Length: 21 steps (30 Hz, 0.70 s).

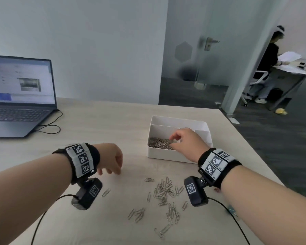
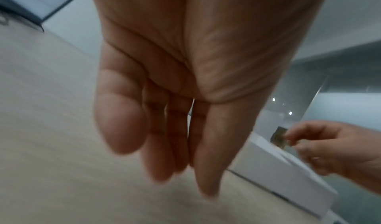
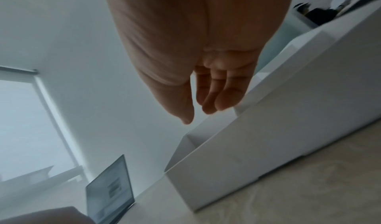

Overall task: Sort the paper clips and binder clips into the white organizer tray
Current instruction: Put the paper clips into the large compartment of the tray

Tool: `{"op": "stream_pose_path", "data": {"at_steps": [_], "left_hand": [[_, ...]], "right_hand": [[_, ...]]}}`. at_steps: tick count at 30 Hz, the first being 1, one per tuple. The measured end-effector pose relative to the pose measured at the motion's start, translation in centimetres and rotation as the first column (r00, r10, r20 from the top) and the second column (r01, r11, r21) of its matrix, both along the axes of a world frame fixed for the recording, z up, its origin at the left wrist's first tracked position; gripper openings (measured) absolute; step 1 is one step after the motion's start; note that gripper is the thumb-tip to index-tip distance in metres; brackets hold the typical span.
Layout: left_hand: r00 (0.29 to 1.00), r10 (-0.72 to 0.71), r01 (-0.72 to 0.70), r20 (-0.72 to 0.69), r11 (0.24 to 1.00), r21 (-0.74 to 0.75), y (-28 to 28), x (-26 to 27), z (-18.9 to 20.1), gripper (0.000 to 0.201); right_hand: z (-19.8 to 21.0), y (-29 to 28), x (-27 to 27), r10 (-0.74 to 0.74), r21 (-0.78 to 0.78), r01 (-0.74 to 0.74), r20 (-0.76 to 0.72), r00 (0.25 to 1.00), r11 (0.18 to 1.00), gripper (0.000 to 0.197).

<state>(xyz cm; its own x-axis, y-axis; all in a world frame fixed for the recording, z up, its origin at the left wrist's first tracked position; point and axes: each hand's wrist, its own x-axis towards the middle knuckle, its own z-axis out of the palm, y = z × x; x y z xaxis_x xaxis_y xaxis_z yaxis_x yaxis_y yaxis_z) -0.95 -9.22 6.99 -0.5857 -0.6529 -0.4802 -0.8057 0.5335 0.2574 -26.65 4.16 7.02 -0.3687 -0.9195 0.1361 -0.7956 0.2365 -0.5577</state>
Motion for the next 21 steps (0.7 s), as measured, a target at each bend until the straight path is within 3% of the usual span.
{"op": "stream_pose_path", "data": {"at_steps": [3,5,7,13,17,21], "left_hand": [[0.983,-0.050,0.044,0.179,0.998,0.037,0.6,1.3,0.3,0.017],[0.964,-0.085,0.074,0.253,0.996,0.054,1.2,1.6,0.2,0.024],[0.953,-0.116,0.101,0.281,0.993,0.068,1.8,1.6,-0.1,0.022],[0.985,-0.124,0.114,0.119,0.990,0.082,4.7,-1.1,-0.8,0.011],[0.986,-0.157,0.157,0.058,0.988,-0.006,6.2,-3.8,-1.4,0.017],[0.972,-0.232,0.232,0.020,0.956,-0.181,6.9,-5.2,-2.2,0.030]], "right_hand": [[0.7,3.4,0.7,0.077,0.182,-0.087,0.064,0.995,0.979,0.017],[1.1,5.7,1.1,0.127,0.418,-0.144,0.068,0.990,0.897,0.033],[1.3,7.5,1.2,0.142,0.559,-0.129,0.021,0.990,0.819,0.046],[-0.6,9.3,1.9,0.158,0.594,-0.139,0.021,0.987,0.792,0.045],[-2.0,8.9,3.1,0.218,0.578,-0.144,-0.061,0.974,0.803,0.041],[-2.8,8.5,3.9,0.251,0.504,-0.209,-0.017,0.968,0.838,0.038]]}}
